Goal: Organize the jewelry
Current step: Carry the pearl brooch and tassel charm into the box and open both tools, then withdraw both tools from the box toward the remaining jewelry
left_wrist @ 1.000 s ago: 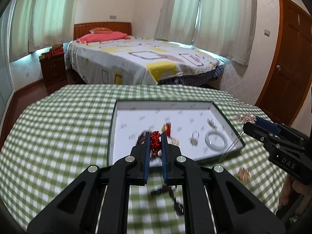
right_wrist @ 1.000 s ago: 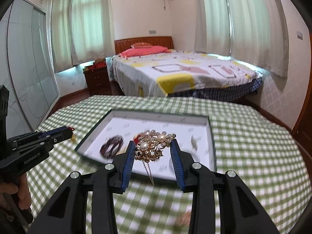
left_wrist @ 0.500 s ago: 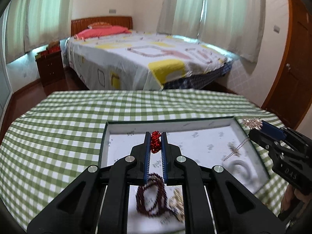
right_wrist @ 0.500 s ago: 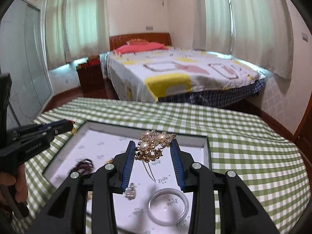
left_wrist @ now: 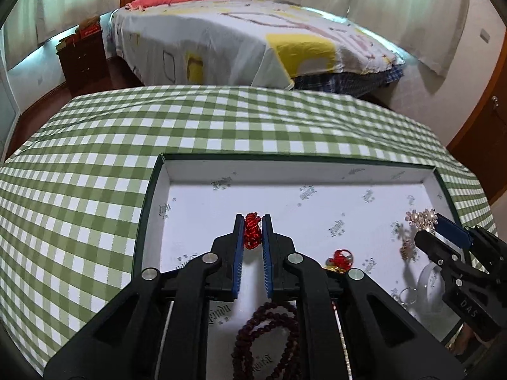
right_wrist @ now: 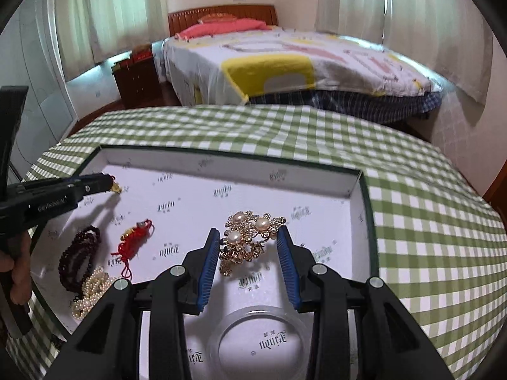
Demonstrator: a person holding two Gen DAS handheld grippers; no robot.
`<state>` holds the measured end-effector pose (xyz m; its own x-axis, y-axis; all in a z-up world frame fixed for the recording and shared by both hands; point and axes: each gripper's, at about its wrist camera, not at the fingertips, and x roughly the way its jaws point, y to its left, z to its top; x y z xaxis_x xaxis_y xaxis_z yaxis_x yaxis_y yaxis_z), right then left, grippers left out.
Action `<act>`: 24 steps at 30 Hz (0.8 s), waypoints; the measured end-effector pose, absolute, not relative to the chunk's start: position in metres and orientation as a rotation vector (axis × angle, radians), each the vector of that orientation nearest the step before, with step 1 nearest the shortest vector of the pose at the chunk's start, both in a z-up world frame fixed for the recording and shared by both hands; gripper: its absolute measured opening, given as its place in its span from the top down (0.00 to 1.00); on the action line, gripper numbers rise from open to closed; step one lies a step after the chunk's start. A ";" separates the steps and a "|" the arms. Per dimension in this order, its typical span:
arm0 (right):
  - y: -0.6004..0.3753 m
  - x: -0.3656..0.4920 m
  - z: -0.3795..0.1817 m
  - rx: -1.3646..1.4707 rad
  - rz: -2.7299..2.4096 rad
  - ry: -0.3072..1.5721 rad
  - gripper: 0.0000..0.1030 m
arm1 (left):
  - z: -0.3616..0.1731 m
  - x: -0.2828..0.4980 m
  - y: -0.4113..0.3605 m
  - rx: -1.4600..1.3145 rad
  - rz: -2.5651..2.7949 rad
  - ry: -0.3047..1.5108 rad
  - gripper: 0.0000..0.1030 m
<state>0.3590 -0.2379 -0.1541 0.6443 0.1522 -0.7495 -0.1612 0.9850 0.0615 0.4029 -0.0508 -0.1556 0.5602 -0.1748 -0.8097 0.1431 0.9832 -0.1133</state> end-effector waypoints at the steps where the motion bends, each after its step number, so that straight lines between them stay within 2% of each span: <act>1: -0.237 0.360 -0.156 -0.009 0.181 0.868 0.63 | -0.157 0.404 -0.050 -0.030 -0.184 0.968 0.88; 4: -0.235 0.362 -0.161 -0.018 0.181 0.894 0.63 | -0.161 0.408 -0.049 -0.042 -0.186 1.000 0.73; 7: -0.235 0.362 -0.160 -0.017 0.179 0.888 0.48 | -0.160 0.414 -0.052 -0.041 -0.183 0.997 0.62; 8: -0.235 0.362 -0.159 -0.017 0.178 0.884 0.47 | -0.160 0.413 -0.053 -0.035 -0.183 0.995 0.57; 16: -0.240 0.351 -0.145 -0.001 0.169 0.825 0.47 | -0.149 0.400 -0.050 -0.032 -0.176 0.918 0.51; 24: -0.245 0.318 -0.115 0.025 0.156 0.721 0.47 | -0.119 0.351 -0.041 -0.041 -0.177 0.765 0.49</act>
